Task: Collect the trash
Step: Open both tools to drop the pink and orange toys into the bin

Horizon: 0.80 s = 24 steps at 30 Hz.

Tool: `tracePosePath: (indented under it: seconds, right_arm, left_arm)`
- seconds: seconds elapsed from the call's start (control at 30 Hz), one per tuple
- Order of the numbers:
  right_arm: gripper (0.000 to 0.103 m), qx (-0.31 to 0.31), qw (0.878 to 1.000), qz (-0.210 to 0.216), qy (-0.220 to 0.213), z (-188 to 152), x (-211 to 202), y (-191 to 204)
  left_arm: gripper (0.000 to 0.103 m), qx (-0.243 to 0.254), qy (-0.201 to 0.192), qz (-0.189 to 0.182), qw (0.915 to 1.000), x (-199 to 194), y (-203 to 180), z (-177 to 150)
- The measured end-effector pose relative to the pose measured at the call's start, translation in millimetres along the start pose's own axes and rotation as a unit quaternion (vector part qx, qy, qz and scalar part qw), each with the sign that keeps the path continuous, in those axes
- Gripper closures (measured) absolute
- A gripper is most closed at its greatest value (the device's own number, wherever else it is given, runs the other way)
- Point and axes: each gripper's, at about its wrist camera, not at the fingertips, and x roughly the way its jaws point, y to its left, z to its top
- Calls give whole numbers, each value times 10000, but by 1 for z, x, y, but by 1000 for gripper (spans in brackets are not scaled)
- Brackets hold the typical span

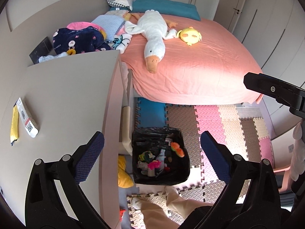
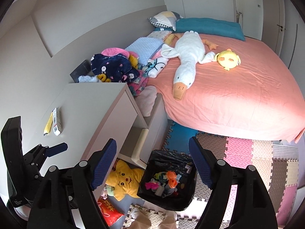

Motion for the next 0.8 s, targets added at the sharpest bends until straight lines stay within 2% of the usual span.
tracePosePath:
  seconds: [0.33, 0.8]
  right_arm:
    - [25, -124, 9999, 81, 58, -1, 5, 7]
    - [25, -358, 9990, 221, 119, 4, 17, 35]
  left_arm:
    - [6, -92, -46, 67, 9999, -4, 4, -2]
    - [6, -365, -75, 173, 9992, -7, 32, -8]
